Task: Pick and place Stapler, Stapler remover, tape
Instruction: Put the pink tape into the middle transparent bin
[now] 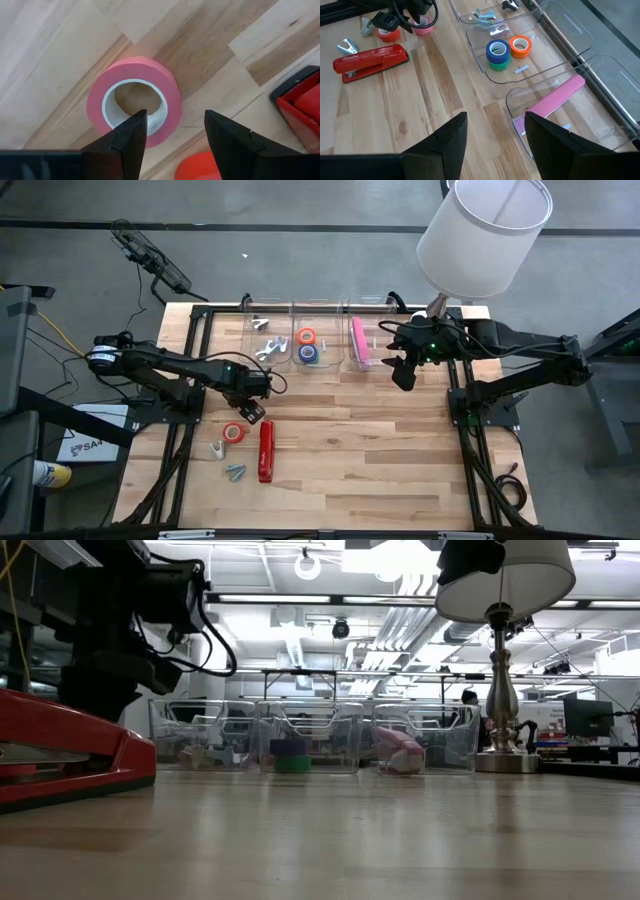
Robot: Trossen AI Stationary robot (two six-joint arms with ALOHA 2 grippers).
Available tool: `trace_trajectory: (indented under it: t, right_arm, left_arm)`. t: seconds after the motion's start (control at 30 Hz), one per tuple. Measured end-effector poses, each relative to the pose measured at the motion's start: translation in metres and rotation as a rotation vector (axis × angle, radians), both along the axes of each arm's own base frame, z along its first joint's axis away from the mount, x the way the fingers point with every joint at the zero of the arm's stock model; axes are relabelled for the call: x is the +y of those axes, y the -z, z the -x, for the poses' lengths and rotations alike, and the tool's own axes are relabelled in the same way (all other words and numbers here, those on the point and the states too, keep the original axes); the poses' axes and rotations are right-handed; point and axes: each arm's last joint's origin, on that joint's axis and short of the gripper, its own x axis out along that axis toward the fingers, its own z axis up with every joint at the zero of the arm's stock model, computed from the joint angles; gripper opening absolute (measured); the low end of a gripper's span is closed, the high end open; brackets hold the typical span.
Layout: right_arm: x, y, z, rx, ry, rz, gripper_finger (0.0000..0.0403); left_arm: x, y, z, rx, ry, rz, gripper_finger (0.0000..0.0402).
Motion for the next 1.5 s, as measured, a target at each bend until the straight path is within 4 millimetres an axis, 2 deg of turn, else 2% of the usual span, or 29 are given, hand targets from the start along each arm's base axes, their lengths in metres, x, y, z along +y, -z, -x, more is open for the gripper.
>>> trace_trajectory:
  t: [0.27,0.53,0.97,1.5]
  right_arm:
    - [0.000,0.000,0.000,0.000,0.000,0.000,0.0188]
    - [0.000,0.000,0.000,-0.001,0.009,-0.001,0.0188]
    - [0.000,0.000,0.000,-0.002,0.009,-0.001,0.0188]
    - [0.000,0.000,0.000,-0.001,0.006,-0.003,0.0188]
  left_arm:
    - [0.000,0.011,0.001,0.045,0.002,0.004,0.0193]
    - [0.000,0.012,0.000,0.035,0.009,0.004,0.0183]
    - [0.000,0.012,-0.001,0.023,0.009,0.008,0.0033]
    - [0.000,0.012,-0.002,0.021,0.009,0.018,0.0032]
